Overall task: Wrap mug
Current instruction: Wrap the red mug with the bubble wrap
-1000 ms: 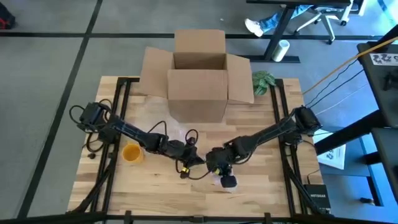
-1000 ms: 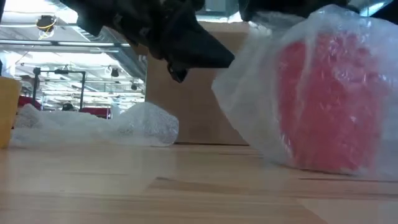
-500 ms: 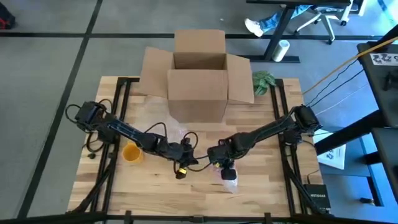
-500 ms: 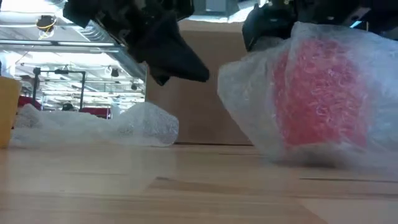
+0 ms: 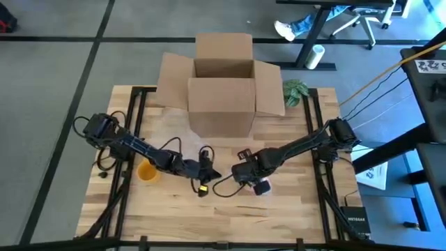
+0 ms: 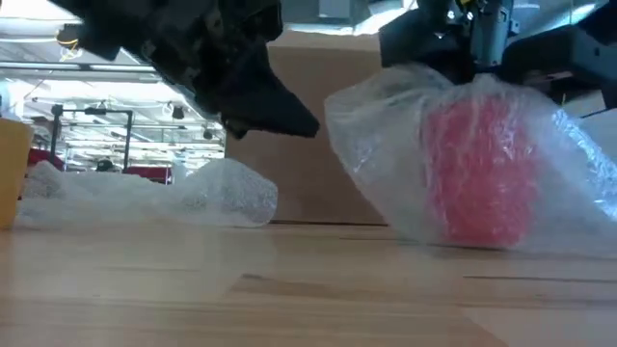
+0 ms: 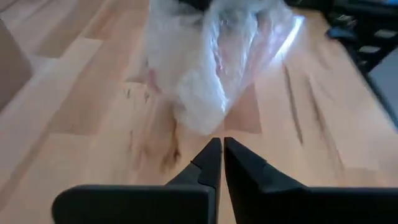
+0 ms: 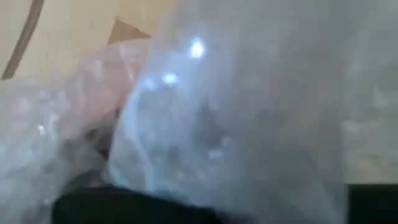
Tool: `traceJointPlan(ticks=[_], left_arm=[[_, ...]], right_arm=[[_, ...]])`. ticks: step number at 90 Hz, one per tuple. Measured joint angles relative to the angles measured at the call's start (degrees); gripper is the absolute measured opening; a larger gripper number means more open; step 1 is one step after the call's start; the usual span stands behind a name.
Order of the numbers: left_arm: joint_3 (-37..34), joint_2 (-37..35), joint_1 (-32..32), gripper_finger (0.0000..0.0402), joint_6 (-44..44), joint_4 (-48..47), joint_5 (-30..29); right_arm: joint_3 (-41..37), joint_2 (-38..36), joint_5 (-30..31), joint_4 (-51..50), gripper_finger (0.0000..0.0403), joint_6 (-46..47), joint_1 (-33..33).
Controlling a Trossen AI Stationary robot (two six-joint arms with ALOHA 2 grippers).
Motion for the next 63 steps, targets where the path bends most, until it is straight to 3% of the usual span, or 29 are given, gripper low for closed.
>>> traceJointPlan(ticks=[12,40,52,63], left_arm=[[-1.88,0.1,2.19,0.0,2.78,8.74,4.43],[-1.92,0.62,5.55,0.0,5.75,14.49,8.42],[-1.17,3.61,6.24,0.0,5.75,21.52,12.04],[1.75,6.81,6.47,0.0,5.76,21.35,13.35]], right_arm=[[0.0,0.0,-1.01,2.0,0.0,-0.41,0.0],[3.72,-0.02,-4.24,3.06,0.0,1.89,0.02],[9.05,-0.08,-4.47,-0.95,0.0,5.18,0.04],[13.8,-0.13,-4.49,-7.53,0.0,8.23,0.04]])
